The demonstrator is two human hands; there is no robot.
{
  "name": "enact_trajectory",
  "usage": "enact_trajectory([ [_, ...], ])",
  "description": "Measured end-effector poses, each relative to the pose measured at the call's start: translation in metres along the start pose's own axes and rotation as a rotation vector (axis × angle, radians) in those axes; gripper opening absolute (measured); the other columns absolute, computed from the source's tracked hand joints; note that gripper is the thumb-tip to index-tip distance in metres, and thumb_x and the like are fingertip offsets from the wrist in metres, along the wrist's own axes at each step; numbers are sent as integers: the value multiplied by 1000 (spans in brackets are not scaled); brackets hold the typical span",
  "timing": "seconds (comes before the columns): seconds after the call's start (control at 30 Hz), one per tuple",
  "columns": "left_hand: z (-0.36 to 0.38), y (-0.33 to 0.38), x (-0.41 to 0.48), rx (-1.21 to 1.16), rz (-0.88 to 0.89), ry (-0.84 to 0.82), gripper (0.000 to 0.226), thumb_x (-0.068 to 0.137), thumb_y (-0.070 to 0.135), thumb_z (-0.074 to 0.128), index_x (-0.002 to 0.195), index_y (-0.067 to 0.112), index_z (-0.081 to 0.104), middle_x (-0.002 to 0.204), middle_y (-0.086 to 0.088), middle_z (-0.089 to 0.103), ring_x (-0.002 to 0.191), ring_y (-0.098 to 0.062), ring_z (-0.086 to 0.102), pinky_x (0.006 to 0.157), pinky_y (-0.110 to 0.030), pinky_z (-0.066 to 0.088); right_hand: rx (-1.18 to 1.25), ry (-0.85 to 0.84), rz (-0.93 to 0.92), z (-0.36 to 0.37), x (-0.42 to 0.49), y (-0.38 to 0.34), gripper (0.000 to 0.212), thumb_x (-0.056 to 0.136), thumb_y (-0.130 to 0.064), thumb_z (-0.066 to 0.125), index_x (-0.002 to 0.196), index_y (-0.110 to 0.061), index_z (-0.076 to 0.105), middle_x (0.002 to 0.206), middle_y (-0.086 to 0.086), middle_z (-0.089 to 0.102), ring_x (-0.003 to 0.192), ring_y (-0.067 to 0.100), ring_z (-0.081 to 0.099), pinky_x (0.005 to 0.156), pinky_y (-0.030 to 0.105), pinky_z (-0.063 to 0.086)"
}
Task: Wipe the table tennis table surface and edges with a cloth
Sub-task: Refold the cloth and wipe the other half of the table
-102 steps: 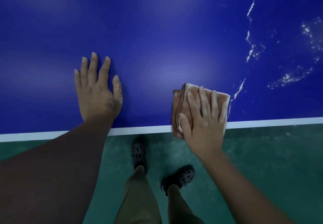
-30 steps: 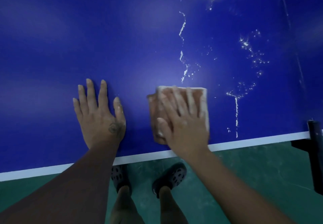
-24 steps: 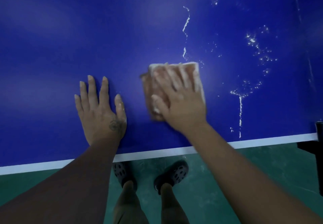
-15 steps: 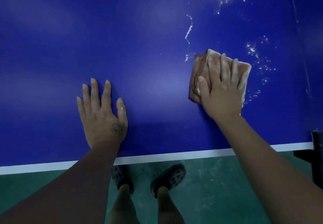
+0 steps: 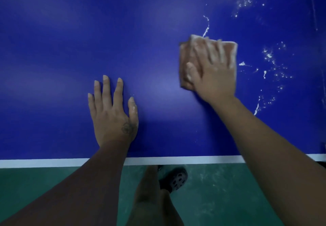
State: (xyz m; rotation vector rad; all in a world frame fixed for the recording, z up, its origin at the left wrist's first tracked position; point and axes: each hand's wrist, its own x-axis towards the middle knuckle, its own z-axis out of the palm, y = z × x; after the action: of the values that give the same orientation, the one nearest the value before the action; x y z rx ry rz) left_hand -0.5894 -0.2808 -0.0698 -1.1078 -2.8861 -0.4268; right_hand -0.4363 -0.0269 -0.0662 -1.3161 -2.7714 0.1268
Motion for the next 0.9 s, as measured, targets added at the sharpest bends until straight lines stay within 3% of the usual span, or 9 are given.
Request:
enact_trajectory([
  [0.1,1,0,1,-1,0,-2,62,113,44,41,170,19,37,181,-12,21,170,-33,13,137,-57,11,7,-34,171,-8,-4,37,66,110,-58,29,171,-37,17,180,-3,17,167,27,5,131,64,1],
  [0.2,0,-1,2,1,-1,-13,62,113,44,41,170,18,37,181,-12,21,170,-33,11,136,-58,12,-8,-58,214,-11,-21,25,67,111,-57,27,172,-34,12,181,1,13,167,30,3,130,68,1],
  [0.4,1,-5,2,15,1,-36,64,113,47,39,171,19,35,182,-11,18,170,-31,8,136,-58,13,-25,-41,-88,6,-23,-79,66,110,-61,33,170,-35,28,179,-1,22,167,32,10,129,68,4],
  [0.53,-2,-3,1,14,12,-59,65,113,45,42,170,17,37,182,-12,19,170,-33,9,136,-59,13,46,-21,-174,10,20,-87,66,109,-63,34,169,-35,29,179,-6,21,167,26,9,132,62,3],
  [0.63,-1,-4,9,-66,-7,-28,62,112,43,47,166,14,42,180,-12,26,170,-32,13,137,-56,11,18,5,-95,9,55,-46,66,109,-62,34,169,-36,29,178,-5,24,167,27,13,132,63,4],
  [0.77,1,15,64,-258,-93,49,62,110,32,55,164,4,42,176,-17,33,168,-34,22,138,-51,10,-22,-65,142,-2,72,17,68,109,-62,25,171,-38,15,180,-5,15,168,26,3,131,64,-1],
  [0.9,12,38,151,-248,-25,40,61,112,31,53,164,2,42,176,-18,31,167,-36,21,137,-54,10,-36,-67,195,-7,69,13,68,110,-60,21,172,-35,9,181,1,11,168,29,0,130,67,-1],
])
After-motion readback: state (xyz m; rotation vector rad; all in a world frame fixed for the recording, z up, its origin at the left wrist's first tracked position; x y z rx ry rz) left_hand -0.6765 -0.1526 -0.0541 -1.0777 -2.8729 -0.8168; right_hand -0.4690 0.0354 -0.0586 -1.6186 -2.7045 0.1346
